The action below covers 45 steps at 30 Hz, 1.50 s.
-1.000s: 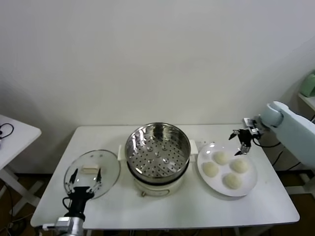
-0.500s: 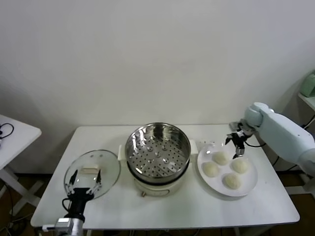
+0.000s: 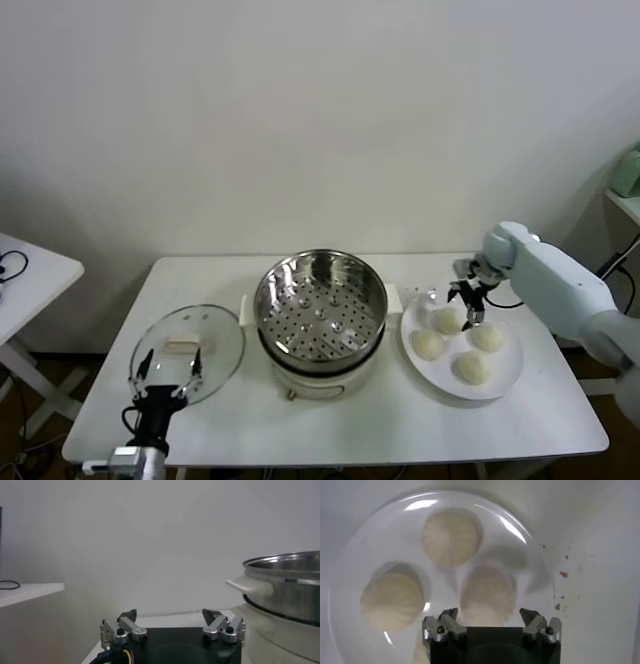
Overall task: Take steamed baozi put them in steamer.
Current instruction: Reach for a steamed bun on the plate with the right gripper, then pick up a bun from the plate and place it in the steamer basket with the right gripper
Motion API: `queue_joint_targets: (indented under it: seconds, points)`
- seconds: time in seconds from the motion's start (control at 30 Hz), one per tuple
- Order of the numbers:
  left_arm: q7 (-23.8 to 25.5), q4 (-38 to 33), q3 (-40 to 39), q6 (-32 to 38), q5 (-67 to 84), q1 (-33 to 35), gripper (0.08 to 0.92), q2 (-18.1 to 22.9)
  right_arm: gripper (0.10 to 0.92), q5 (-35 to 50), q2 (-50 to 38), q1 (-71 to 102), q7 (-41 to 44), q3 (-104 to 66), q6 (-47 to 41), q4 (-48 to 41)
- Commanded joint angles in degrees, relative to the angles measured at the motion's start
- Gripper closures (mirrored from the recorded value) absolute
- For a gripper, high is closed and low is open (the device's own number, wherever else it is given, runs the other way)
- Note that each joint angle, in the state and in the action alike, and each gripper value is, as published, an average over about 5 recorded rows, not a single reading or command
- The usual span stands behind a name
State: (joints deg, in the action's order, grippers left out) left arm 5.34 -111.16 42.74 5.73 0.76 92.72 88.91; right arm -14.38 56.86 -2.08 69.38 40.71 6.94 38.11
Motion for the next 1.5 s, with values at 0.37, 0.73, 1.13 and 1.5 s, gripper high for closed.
queue_joint_targets:
  seconds: [0.37,0.73,1.13,1.5]
  points:
    - [-0.04,0.03,0.7,0.02,0.09,0.34,0.177,0.01,0.244,-2.55,2.64,1.06,0.43,-2.99,0.81,-3.37]
    - [-0.08,0.01,1.33,0.15,0.24,0.79,0.177,-0.05,0.365,-3.34,2.42,1.42,0.58,-3.84,1.16,-3.28]
    - [0.18,-0.56,1.56,0.2,0.36,1.58,0.177,-0.23,0.382,-2.22,-1.45,-2.83,0.8,-0.63,3.33,5.33]
    - [0.71,-1.74,1.52,-0.72,-0.11,2.57,0.177,-1.12,0.38,2.59,-8.81,-22.34,2.25,13.37,8.16,25.44]
